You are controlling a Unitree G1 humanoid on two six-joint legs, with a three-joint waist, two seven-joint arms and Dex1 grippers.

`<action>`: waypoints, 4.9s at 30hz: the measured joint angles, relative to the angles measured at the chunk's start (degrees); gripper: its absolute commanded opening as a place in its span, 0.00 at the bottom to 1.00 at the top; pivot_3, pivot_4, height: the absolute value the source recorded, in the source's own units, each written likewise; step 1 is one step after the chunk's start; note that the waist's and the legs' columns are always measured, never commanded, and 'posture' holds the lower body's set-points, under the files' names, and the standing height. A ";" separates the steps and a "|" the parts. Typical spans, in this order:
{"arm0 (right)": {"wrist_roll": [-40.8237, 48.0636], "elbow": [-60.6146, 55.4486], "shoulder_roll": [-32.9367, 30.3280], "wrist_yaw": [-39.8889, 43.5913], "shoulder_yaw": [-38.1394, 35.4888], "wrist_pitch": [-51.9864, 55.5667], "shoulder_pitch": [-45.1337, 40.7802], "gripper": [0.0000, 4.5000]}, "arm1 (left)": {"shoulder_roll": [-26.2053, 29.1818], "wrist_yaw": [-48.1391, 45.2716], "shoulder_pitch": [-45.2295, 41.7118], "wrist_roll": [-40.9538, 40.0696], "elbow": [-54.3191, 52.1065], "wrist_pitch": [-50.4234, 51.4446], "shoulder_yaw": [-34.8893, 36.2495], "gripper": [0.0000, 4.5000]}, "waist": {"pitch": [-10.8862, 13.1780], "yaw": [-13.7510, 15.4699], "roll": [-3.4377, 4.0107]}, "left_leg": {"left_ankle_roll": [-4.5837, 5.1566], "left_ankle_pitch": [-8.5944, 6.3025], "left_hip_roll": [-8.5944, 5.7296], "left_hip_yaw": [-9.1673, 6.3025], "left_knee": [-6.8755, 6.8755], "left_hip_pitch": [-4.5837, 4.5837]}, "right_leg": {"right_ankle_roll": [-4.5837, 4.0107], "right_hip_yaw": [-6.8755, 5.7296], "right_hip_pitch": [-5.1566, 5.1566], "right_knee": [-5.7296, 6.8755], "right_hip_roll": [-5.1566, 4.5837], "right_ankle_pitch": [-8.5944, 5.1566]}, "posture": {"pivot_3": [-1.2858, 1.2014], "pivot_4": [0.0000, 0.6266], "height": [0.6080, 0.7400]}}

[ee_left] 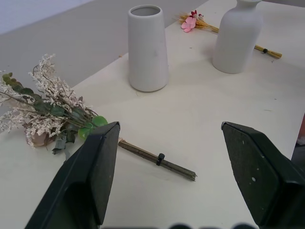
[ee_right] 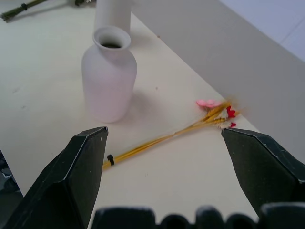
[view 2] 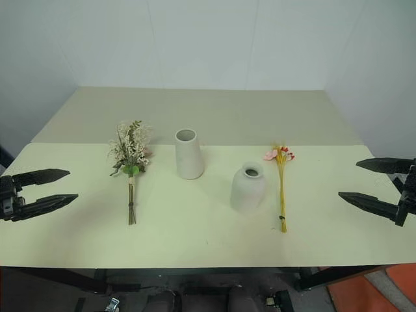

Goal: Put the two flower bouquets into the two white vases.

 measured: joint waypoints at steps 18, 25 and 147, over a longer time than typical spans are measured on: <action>0.00 0.57 -1.86 0.52 2.13 0.00 -3.38 1.00 | -1.48 3.31 2.11 0.06 -2.90 0.24 1.96 0.82 | 0.00 -0.03 0.00 | 0.01 0.00 0.00 0.03 0.00 0.00 | 0.00 0.01 -0.03 0.00 -0.01 0.00 | 0.52 0.24 1.00; 0.51 -0.88 -1.84 -0.63 4.98 0.09 -5.83 1.00 | -6.20 33.05 -8.76 1.07 -12.95 17.72 -3.06 0.82 | 0.02 0.37 -0.02 | 0.03 0.02 -0.05 0.00 0.01 0.04 | 0.12 0.00 0.14 0.04 -0.01 0.07 | 0.52 0.24 1.00; 6.89 -19.32 -1.78 -23.55 8.99 14.91 -5.03 1.00 | -33.33 8.20 -52.82 14.88 35.83 -15.71 -26.83 0.99 | 0.04 0.22 -0.11 | 0.03 0.12 -0.53 -0.77 0.30 -0.38 | 0.94 -0.01 0.23 0.01 -0.02 0.43 | 0.52 0.24 1.00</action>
